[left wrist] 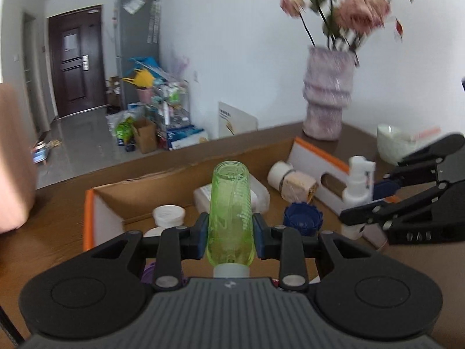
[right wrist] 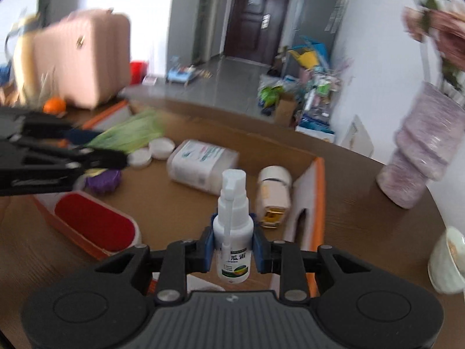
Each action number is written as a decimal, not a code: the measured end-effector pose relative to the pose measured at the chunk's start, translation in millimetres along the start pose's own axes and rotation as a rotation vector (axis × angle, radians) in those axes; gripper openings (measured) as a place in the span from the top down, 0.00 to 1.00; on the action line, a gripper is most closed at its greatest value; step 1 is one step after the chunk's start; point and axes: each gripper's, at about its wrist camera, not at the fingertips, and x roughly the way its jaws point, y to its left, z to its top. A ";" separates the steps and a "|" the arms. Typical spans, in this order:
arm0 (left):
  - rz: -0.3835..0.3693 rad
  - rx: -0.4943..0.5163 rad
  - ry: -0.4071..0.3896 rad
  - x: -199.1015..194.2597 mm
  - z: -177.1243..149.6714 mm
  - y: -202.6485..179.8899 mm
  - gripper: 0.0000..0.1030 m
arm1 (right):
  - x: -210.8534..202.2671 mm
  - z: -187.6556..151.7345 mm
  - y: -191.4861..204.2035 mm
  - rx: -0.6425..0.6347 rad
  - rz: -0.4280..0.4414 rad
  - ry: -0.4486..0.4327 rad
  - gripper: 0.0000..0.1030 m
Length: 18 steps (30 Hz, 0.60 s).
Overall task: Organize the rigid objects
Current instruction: 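Lower the green bottle and spray bottle into the box and open both grippers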
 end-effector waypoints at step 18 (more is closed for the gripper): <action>0.016 -0.070 -0.014 -0.9 0.2 27.6 0.40 | 24.3 24.2 5.8 0.067 0.050 -0.047 0.39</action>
